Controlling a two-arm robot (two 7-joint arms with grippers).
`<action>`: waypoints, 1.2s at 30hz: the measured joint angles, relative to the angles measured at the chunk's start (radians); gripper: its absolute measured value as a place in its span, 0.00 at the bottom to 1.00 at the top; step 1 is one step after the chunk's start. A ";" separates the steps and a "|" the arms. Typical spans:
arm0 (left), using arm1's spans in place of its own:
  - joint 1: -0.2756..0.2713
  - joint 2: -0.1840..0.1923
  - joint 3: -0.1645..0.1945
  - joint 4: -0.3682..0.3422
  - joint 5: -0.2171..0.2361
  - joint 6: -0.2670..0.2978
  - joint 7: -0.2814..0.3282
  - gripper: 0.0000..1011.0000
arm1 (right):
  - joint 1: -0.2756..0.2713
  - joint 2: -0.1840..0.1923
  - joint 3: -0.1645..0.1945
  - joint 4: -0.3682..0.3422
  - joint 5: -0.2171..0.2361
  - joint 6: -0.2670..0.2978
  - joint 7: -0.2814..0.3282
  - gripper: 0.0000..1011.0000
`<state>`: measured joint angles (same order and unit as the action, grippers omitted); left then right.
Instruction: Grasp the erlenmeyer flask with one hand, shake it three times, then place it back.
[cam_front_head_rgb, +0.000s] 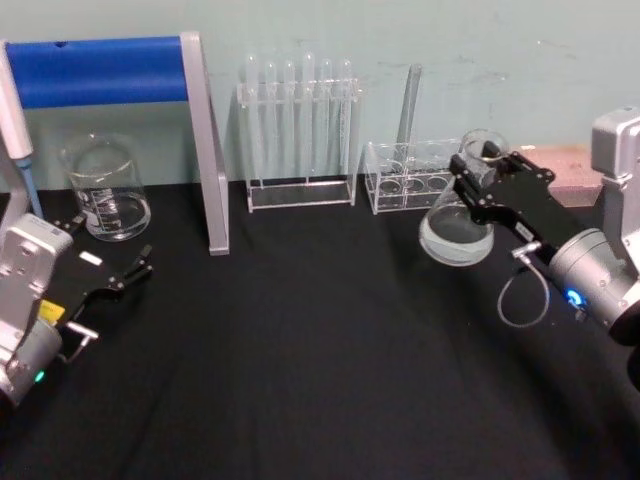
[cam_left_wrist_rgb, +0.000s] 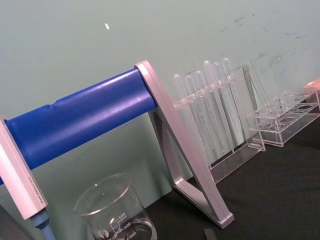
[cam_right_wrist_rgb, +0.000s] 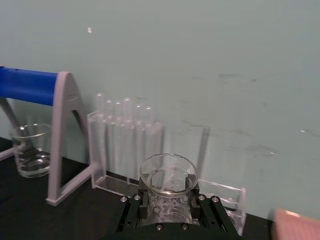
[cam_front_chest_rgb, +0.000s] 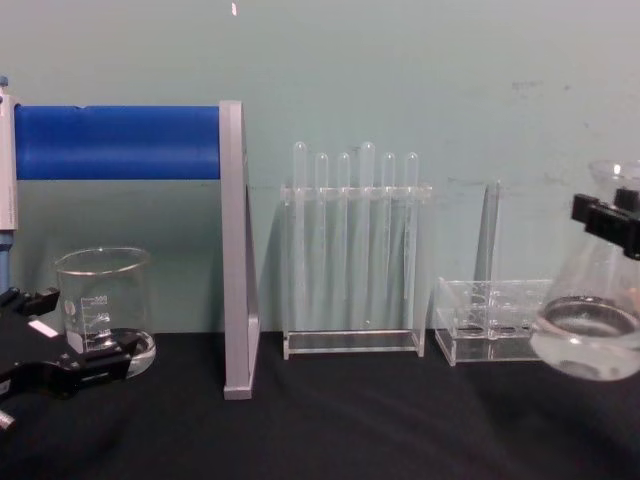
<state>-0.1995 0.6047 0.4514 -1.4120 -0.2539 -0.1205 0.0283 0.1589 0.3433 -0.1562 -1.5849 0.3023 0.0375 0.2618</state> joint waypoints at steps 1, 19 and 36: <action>0.000 0.000 0.000 0.000 0.000 0.000 0.000 0.99 | -0.001 -0.001 -0.006 -0.004 -0.002 0.001 0.006 0.45; 0.000 0.000 0.000 0.000 0.000 0.000 0.000 0.99 | -0.020 0.001 -0.128 -0.065 -0.007 0.007 0.098 0.45; 0.000 0.000 0.000 0.000 0.000 0.000 0.000 0.99 | -0.033 0.032 -0.234 -0.111 0.003 0.004 0.153 0.45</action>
<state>-0.1995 0.6047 0.4514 -1.4120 -0.2538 -0.1205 0.0283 0.1257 0.3751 -0.3904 -1.6961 0.3050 0.0420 0.4147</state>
